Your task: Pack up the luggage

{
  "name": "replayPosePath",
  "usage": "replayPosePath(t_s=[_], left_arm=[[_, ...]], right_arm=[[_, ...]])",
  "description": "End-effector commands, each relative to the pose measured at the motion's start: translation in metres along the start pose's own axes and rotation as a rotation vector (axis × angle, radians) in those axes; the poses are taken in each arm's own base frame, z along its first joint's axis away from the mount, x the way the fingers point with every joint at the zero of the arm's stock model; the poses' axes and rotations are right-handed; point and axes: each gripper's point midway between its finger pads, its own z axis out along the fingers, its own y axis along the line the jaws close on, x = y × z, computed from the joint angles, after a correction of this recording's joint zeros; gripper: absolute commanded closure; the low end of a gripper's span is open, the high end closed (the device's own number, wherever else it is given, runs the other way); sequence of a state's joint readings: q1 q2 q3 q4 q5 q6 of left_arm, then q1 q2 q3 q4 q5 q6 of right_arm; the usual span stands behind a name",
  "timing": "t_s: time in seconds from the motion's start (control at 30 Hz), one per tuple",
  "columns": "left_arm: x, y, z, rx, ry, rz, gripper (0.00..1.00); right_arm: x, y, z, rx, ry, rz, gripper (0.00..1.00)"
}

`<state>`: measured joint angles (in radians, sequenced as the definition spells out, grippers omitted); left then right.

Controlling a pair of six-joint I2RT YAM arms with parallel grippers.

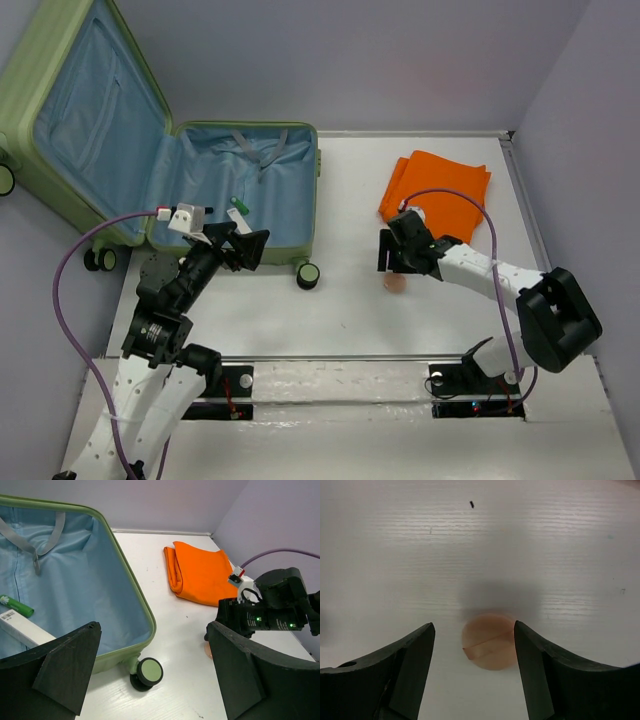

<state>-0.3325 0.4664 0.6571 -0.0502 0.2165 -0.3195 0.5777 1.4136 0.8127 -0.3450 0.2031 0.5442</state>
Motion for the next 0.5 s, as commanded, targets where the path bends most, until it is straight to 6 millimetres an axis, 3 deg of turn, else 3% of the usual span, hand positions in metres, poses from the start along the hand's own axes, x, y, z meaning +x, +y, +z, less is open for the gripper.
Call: replayPosePath(t_s=[0.0,0.23,0.37,0.4,0.47], left_arm=[[-0.019,-0.011,-0.002,0.038,-0.057,0.017,0.01],[-0.020,-0.012,-0.002,0.041,-0.059,0.016,0.01],[-0.020,-0.012,-0.003,0.042,-0.062,0.016,0.01],[-0.020,-0.012,-0.003,0.043,-0.061,0.016,0.01],[-0.020,-0.012,-0.003,0.044,-0.063,0.018,0.01]], right_arm=[[0.010,-0.025,0.008,0.134,0.001,0.005,0.30],[0.032,-0.030,0.015,0.150,0.067,0.017,0.39],[0.040,-0.024,0.018,0.106,0.095,0.025,0.58],[0.039,-0.022,0.018,0.100,0.092,0.028,0.70],[0.034,-0.018,0.016,0.083,0.078,0.030,0.76]])
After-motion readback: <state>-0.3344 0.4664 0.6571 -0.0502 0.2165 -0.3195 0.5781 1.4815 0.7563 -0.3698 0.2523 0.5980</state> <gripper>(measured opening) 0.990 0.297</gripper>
